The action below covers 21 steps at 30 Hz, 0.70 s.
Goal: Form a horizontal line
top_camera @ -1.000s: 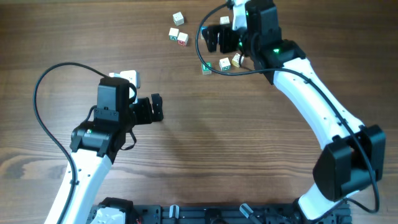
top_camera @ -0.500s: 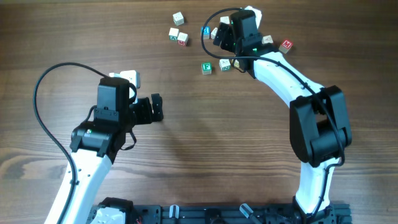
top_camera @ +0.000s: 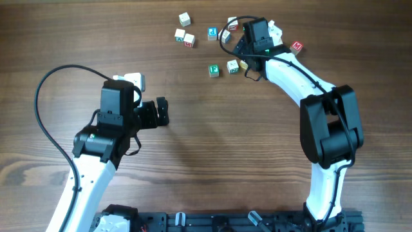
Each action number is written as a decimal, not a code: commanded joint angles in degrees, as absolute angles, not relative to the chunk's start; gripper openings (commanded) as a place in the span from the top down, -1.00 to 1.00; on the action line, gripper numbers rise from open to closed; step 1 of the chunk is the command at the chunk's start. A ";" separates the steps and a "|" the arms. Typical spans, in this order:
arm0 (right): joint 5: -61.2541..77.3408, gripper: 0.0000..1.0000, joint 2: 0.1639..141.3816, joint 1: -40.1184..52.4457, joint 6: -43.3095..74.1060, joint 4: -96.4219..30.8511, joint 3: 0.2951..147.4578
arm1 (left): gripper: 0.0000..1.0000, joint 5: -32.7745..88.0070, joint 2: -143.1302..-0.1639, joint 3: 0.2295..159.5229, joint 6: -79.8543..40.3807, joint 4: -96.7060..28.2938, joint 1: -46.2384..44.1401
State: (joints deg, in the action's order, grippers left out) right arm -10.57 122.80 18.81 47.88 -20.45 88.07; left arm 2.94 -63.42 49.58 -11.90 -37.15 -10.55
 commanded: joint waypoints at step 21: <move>3.25 0.48 115.50 19.33 34.74 -22.02 88.88 | -1.00 3.62 -63.05 50.37 -12.45 -36.99 -10.74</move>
